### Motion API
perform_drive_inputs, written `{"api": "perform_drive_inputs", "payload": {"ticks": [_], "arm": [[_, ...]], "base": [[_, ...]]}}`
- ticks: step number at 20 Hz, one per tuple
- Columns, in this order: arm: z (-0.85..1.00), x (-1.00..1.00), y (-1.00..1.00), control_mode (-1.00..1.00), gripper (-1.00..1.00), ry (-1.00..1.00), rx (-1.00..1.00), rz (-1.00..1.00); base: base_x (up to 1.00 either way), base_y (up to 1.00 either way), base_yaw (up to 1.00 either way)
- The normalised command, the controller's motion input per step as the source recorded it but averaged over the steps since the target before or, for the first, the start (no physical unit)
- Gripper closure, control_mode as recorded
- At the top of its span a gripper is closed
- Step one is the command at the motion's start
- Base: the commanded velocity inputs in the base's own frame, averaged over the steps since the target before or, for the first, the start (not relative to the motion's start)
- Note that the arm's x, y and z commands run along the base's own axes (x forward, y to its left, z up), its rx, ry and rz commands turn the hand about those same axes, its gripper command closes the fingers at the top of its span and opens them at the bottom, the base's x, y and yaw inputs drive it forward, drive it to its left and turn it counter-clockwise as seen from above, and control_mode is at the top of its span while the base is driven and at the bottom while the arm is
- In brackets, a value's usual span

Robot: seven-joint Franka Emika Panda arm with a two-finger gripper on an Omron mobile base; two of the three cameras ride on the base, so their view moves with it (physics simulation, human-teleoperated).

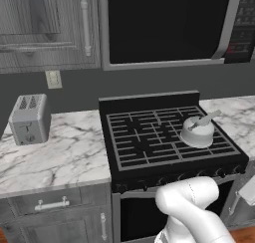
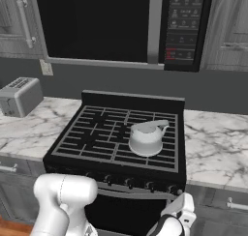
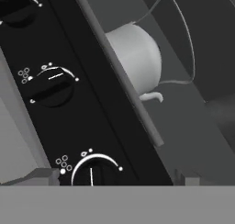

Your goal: The kettle is done boiling. Turn off the stove, then wait for 300 timesteps before moving the kettle to the dining table.

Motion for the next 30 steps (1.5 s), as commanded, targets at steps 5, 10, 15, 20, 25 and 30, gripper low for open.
{"api": "perform_drive_inputs", "payload": {"ticks": [5, 10, 15, 20, 25, 30], "arm": [[0.00, 0.08, -0.01, -1.00, -1.00, 0.00, -0.04, 0.00], [0.00, 0.07, 0.00, -1.00, -1.00, 0.00, -0.02, 0.00], [0.00, 0.08, 0.00, -1.00, -1.00, 0.01, -0.02, 0.00], [0.00, 0.13, 0.00, -1.00, -1.00, 0.02, -0.02, 0.00], [-0.04, 0.13, 0.00, -1.00, -1.00, 0.00, -0.02, 0.00], [-0.16, 0.14, 0.00, -1.00, -1.00, 0.01, -0.03, 0.00]], "base": [[0.00, 0.00, 0.00], [0.00, 0.00, 0.00], [0.00, 0.00, 0.00], [0.00, 0.00, 0.00], [0.00, 0.00, 0.00], [0.00, 0.00, 0.00]]}}
